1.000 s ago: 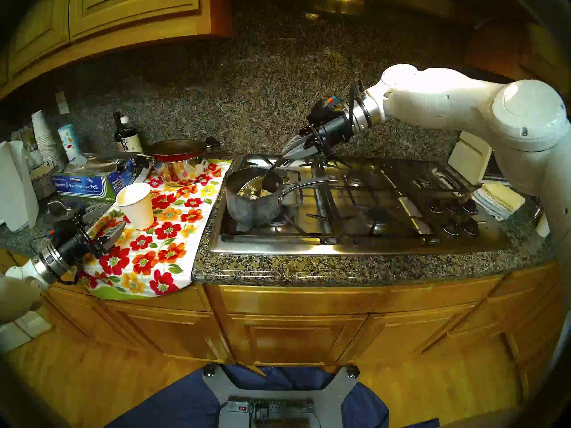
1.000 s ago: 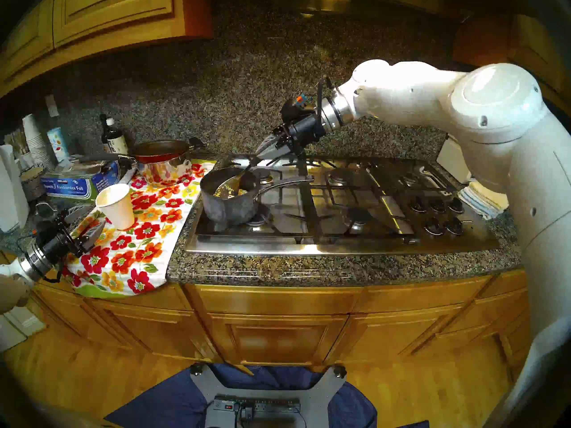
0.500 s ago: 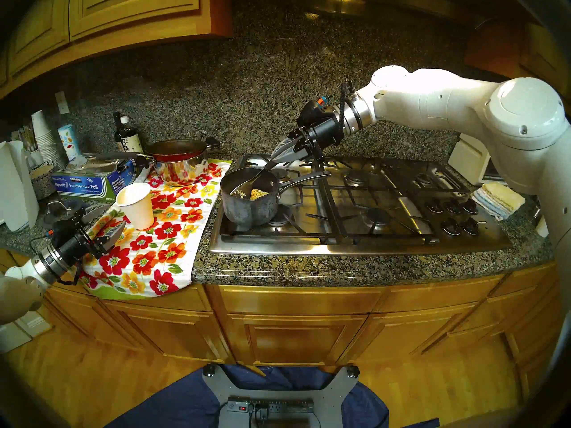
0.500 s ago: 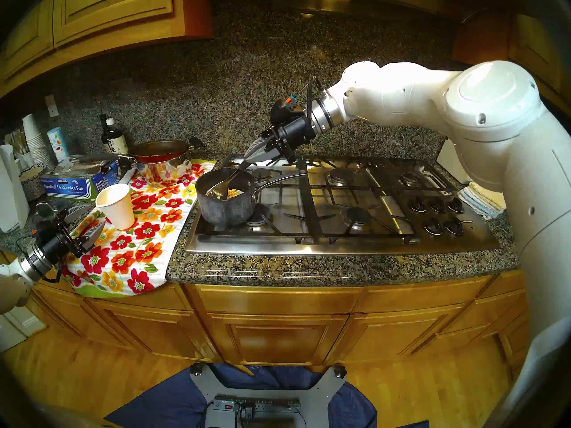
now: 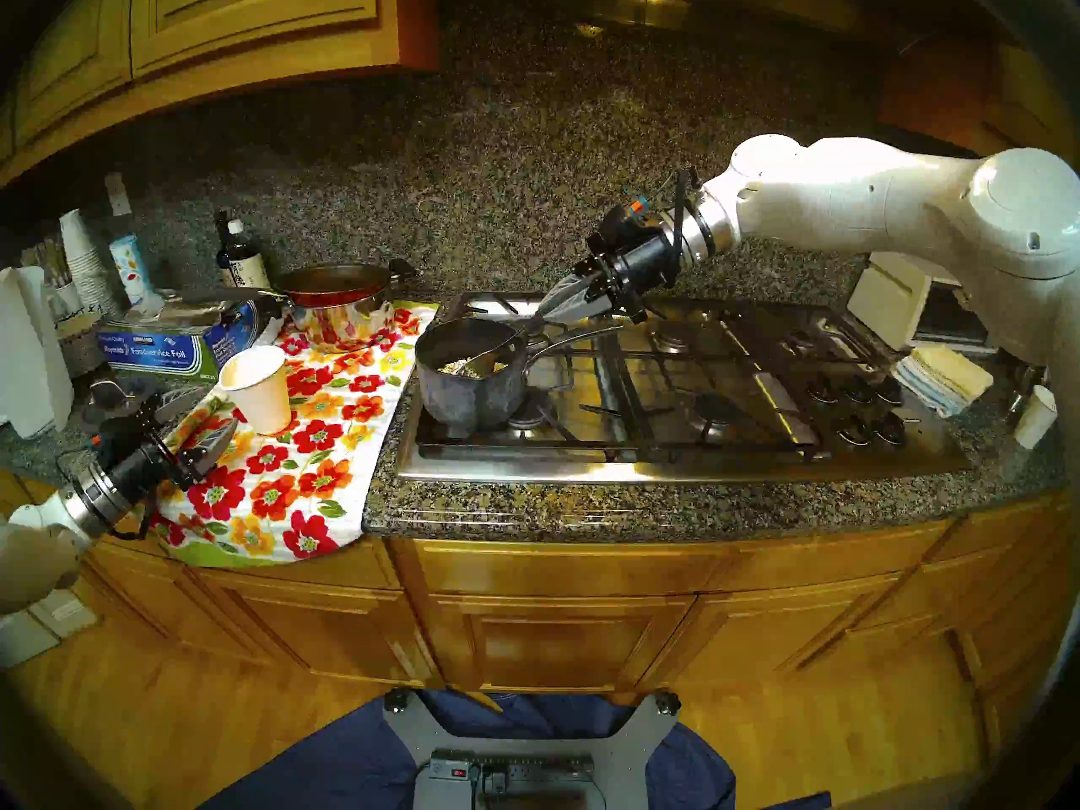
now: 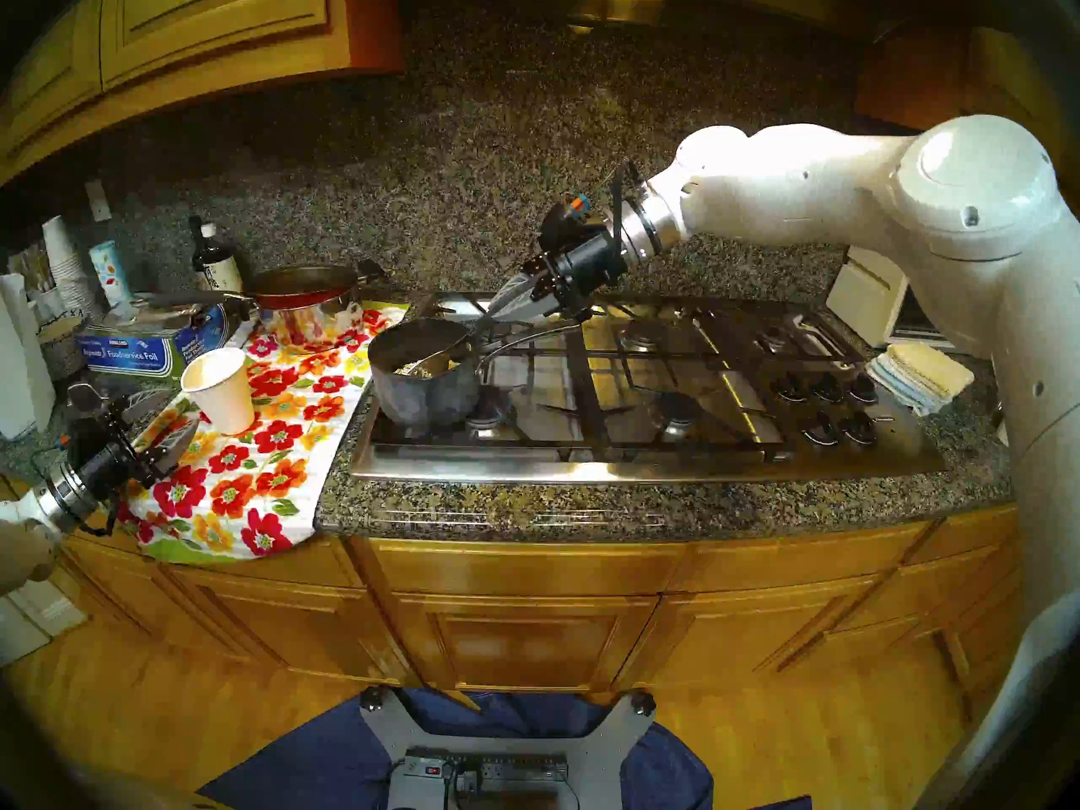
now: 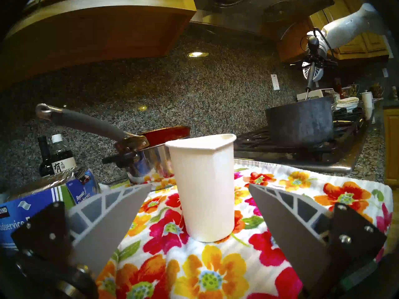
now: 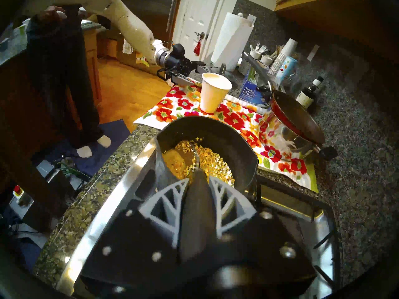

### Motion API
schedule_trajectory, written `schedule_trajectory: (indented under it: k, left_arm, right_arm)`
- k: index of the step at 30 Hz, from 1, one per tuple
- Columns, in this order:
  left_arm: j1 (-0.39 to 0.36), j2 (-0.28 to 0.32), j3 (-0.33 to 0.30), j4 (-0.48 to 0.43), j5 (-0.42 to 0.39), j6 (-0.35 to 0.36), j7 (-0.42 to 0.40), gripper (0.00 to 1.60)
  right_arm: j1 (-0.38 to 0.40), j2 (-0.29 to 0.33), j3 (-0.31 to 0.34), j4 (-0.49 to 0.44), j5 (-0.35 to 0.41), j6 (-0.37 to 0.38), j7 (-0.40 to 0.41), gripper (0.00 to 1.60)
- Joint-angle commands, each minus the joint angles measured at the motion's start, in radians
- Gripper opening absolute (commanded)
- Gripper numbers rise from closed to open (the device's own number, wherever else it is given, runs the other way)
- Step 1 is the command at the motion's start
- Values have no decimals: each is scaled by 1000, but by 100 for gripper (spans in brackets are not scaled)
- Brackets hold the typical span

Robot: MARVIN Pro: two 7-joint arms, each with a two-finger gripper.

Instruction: Pour oats into pot and stir with a spoon

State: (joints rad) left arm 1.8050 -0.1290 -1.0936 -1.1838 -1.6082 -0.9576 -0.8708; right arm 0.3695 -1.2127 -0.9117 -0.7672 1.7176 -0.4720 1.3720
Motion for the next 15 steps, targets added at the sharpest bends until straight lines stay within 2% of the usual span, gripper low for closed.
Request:
schedule_trajectory:
  k: [1,5,7,8,9,10,15]
  left_arm:
    - [-3,15,-35,1,-9,-2,-118,160]
    - [4,15,-41,-5,4,-2,-92,160]
    - [4,15,-43,0,-8,-2,-117,160]
    - [6,15,-44,-3,-1,-2,-102,160]
    - [4,15,-44,3,-19,-2,-139,160]
    - [6,15,-45,0,-8,-2,-118,160]
    - [8,15,-47,-2,-5,-2,-112,160]
  right_arm:
    - [41,38,-29,15,-38,-20,67,0]
    - [20,12,-35,61,-46,-29,43,0]
    - [13,-3,-32,80,-46,-30,33,0]
    - [8,-11,-30,90,-47,-31,27,0]
    - [3,-19,-28,100,-47,-32,21,0]
    - [-3,-28,-24,110,-47,-31,16,0]
    - [-24,-68,-10,153,-43,-29,-1,0]
